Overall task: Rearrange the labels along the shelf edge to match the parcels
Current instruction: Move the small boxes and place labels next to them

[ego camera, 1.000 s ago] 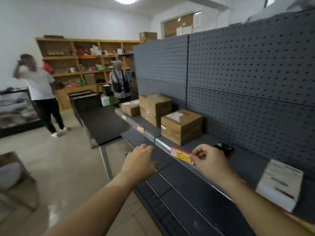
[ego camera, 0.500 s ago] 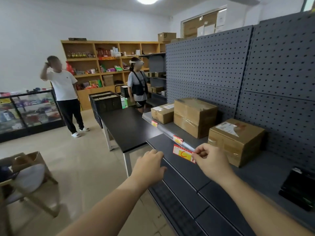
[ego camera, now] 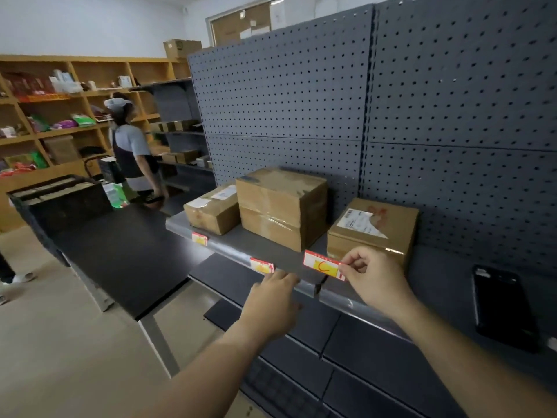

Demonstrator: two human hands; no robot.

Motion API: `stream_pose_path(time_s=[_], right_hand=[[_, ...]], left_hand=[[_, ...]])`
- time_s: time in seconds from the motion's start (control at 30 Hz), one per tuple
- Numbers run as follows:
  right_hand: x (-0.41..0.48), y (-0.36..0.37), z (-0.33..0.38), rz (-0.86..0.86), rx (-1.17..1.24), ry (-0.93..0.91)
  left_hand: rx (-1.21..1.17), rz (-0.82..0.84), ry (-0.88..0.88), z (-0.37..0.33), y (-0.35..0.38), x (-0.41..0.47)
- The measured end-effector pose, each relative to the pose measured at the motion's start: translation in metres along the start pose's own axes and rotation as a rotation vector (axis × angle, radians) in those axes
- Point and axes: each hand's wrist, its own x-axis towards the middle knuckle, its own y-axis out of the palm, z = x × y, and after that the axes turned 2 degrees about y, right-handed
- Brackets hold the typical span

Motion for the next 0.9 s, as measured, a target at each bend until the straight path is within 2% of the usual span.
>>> stream_pose_path(time_s=[0.3,0.5,0.63,0.9], right_hand=[[-0.005,-0.003,-0.033,-0.161,-0.128,0.196],[-0.035,0.010,-0.036,-0.306,-0.225,0.378],[-0.044,0.018,-0.032,-0.371,-0.259,0.463],[-0.046,0.018,-0.028,-0.406,-0.251,0.532]], left_hand=[[-0.002,0.114,0.374,0.004,0.061,0.066],[0.064,0.059,0.607,0.006,0.097,0.084],[0.116,0.020,0.680,0.009,0.114,0.090],[0.071,-0.011,0.680,0.008,0.123,0.095]])
